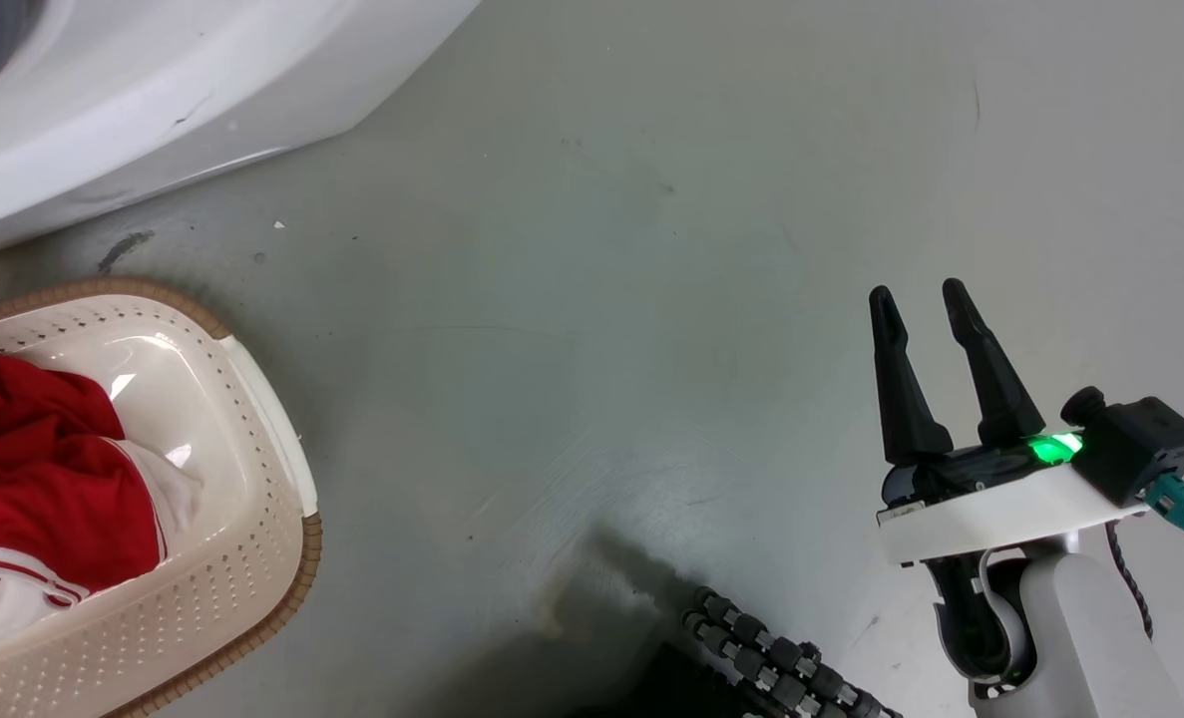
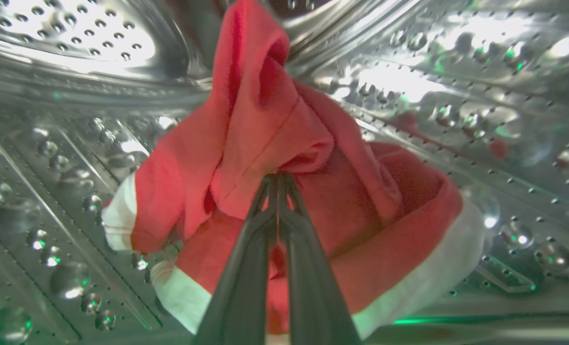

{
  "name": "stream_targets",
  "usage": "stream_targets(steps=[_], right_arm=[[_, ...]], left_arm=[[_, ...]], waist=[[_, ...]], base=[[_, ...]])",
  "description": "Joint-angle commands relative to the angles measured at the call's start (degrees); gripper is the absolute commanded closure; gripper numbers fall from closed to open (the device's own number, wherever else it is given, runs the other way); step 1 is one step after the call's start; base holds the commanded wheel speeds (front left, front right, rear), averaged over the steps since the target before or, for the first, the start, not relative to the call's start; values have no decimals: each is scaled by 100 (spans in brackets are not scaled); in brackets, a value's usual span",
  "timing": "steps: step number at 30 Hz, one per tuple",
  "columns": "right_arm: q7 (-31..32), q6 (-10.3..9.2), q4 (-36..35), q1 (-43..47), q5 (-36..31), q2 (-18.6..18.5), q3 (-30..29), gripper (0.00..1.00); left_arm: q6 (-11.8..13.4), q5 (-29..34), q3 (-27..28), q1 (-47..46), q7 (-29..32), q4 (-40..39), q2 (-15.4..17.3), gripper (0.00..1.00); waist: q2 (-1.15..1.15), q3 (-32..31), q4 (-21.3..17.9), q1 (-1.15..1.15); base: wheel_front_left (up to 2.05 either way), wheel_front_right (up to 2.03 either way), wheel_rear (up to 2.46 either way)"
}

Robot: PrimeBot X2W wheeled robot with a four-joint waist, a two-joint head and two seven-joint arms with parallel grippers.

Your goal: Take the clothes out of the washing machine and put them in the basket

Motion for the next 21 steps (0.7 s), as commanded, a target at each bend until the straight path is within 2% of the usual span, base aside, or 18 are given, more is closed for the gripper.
stream_targets(steps=[1,10,20,21], right_arm=[[-10,-4,7,-90,-10,3,6,0],[-10,-4,49,-225,-10,4,56,0],[-10,-4,36,-222,-188,2,-169,0],[-10,-4,31,-184,-242,1,-221,0]], left_arm=[[12,-7,38,124,-158,-64,50,100],[41,-107,287,509,-1289,-365,330,100],[-74,-344,496,1463,-2847,-405,266,100],[-89,-376,519,1680,-3154,-438,235,100]], waist=[[0,-15,-2,0],[0,-102,-21,0],[0,-518,278,0],[0,-626,343,0]], base=[[0,0,0],[0,0,0],[0,0,0],[0,0,0]])
